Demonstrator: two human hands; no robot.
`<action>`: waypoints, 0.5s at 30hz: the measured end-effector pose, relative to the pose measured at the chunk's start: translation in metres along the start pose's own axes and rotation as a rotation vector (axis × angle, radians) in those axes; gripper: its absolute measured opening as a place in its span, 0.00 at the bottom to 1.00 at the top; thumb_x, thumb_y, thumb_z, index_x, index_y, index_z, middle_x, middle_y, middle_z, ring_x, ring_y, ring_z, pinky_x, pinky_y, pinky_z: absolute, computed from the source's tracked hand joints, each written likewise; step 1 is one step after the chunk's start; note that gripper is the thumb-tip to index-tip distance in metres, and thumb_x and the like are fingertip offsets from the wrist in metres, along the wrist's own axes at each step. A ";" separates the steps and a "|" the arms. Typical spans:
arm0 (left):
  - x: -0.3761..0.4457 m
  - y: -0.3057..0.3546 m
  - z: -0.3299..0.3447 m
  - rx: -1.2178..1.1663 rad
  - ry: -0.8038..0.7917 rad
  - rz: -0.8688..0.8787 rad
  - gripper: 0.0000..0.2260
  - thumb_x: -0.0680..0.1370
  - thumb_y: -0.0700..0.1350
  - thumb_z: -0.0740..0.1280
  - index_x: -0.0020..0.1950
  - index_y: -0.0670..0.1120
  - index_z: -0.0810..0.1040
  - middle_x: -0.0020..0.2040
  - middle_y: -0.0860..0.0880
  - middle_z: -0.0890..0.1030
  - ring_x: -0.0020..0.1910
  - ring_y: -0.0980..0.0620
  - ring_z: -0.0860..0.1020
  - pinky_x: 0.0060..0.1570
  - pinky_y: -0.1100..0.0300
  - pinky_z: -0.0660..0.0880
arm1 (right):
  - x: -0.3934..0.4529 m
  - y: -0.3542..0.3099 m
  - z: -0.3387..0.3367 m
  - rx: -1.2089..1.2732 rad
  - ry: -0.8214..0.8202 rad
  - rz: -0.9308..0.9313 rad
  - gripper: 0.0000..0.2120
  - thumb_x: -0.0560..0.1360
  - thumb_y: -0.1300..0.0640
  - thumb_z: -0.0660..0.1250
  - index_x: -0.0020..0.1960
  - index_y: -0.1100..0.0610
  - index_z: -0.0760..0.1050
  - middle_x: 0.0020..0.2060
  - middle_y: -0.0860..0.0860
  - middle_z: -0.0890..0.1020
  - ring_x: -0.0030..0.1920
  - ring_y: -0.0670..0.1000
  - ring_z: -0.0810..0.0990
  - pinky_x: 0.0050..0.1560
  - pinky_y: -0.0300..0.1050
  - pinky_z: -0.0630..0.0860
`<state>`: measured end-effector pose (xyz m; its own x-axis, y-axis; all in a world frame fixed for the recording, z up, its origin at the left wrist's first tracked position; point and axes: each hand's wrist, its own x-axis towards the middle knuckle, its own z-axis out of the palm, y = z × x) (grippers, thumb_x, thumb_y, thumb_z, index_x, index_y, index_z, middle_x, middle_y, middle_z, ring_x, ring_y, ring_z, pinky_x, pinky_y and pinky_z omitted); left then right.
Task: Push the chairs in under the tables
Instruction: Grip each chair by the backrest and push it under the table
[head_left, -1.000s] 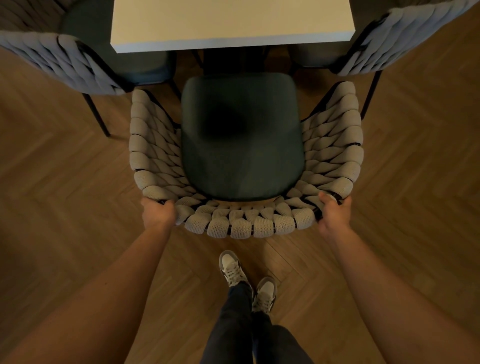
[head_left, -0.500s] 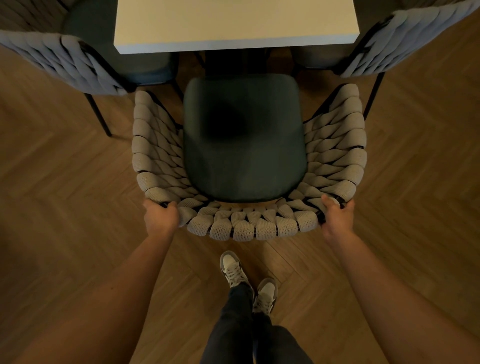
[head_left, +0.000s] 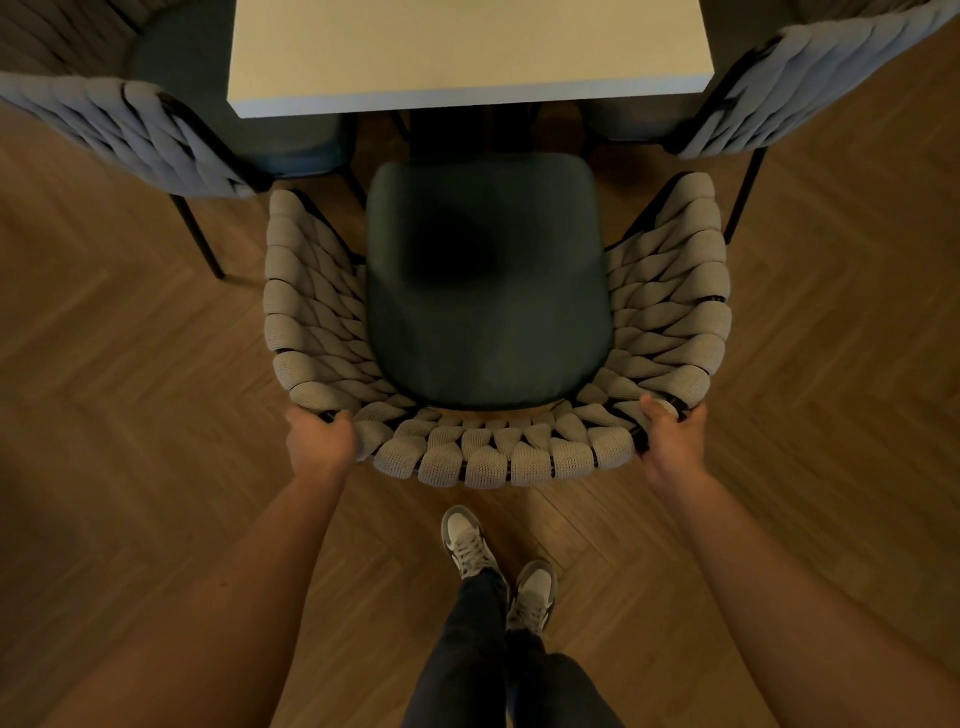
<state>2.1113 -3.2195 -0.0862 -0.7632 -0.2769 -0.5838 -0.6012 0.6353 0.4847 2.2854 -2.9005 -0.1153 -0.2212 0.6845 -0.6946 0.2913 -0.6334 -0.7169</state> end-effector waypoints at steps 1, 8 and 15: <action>0.000 0.001 0.000 0.002 0.008 -0.003 0.22 0.80 0.45 0.65 0.71 0.41 0.62 0.63 0.39 0.73 0.57 0.38 0.77 0.55 0.39 0.78 | 0.000 0.000 0.000 -0.003 -0.012 -0.002 0.29 0.78 0.62 0.69 0.75 0.50 0.63 0.64 0.53 0.77 0.61 0.56 0.79 0.62 0.63 0.77; 0.003 0.002 0.001 0.001 0.035 -0.009 0.22 0.80 0.44 0.64 0.71 0.39 0.62 0.64 0.36 0.73 0.59 0.36 0.76 0.57 0.40 0.77 | 0.000 -0.003 0.003 -0.016 -0.038 0.000 0.28 0.78 0.63 0.68 0.74 0.51 0.63 0.63 0.53 0.78 0.60 0.55 0.80 0.61 0.62 0.77; 0.004 0.007 -0.001 0.056 0.052 -0.003 0.21 0.81 0.44 0.63 0.70 0.37 0.63 0.63 0.36 0.73 0.59 0.36 0.75 0.54 0.45 0.76 | 0.005 0.001 0.007 -0.012 -0.023 0.005 0.30 0.78 0.63 0.69 0.75 0.51 0.62 0.64 0.54 0.77 0.61 0.54 0.79 0.63 0.60 0.76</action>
<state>2.1039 -3.2164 -0.0842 -0.7735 -0.3153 -0.5499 -0.5908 0.6729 0.4452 2.2777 -2.9007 -0.1195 -0.2409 0.6725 -0.6998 0.3038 -0.6325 -0.7125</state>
